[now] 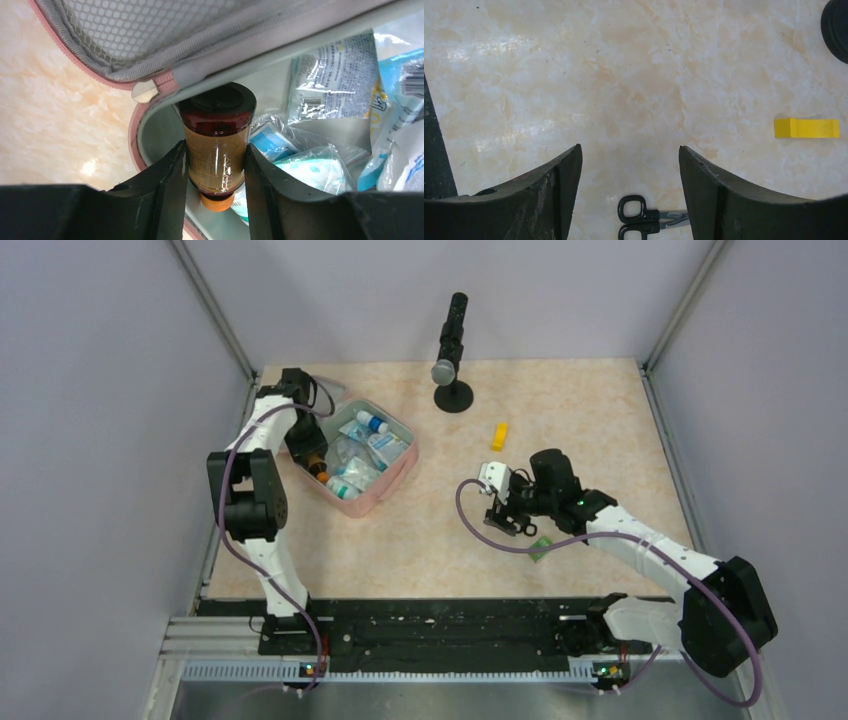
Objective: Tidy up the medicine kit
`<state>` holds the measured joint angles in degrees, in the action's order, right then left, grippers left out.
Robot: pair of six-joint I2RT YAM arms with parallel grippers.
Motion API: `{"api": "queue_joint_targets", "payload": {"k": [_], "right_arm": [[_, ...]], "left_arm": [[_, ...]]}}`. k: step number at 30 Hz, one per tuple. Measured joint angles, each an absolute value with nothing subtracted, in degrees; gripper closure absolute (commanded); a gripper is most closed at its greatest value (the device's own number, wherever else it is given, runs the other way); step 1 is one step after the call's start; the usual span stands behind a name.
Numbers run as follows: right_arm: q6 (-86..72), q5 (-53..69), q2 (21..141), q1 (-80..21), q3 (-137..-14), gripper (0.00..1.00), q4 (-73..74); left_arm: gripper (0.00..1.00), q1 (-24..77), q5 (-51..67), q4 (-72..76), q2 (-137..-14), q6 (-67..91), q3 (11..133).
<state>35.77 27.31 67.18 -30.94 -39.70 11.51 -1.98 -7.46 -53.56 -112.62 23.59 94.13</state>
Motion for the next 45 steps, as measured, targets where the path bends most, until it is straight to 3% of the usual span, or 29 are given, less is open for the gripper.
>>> {"api": "queue_joint_targets", "payload": {"k": [3,7,12,18,21,22,23,24,34,45], "right_arm": [[35.73,27.33,67.18,-30.94,-39.70,0.30,11.51],[35.75,27.33,67.20,-30.94,-39.70,0.30,11.53],[35.77,27.53,67.85,-30.92,-39.72,0.30,11.57],[35.81,27.53,68.55,-30.89,-39.72,0.30,12.01],[35.81,27.53,68.55,-30.87,-39.72,0.30,12.08],[35.81,27.53,68.55,-30.87,-39.75,0.30,12.08],[35.81,27.53,68.55,-30.87,-39.75,0.30,12.08],[35.83,27.53,68.55,-30.87,-39.75,0.30,12.10],[36.12,27.49,68.55,-30.87,-39.81,0.30,13.19],[34.96,23.44,68.40,-30.46,-41.43,0.31,16.34]], "left_arm": [[0.98,-1.87,-8.05,-54.04,-112.62,27.44,92.84],[0.94,-1.69,-9.96,-55.20,-112.62,33.17,92.29],[0.71,-1.67,-9.82,-55.37,-112.64,37.95,91.37],[0.64,-1.67,-6.87,-55.31,-112.77,39.31,91.53],[0.42,-1.67,-6.90,-55.46,-112.77,39.07,91.72],[0.29,-1.67,-6.92,-55.57,-112.77,38.87,91.77],[0.07,-1.76,-6.94,-55.64,-112.77,38.74,91.77],[0.02,-1.89,-6.66,-55.81,-112.77,38.96,91.77],[0.01,-2.74,-2.72,-55.88,-112.60,35.46,92.14],[0.05,-3.44,9.06,-54.85,-106.74,22.06,101.34]]}}
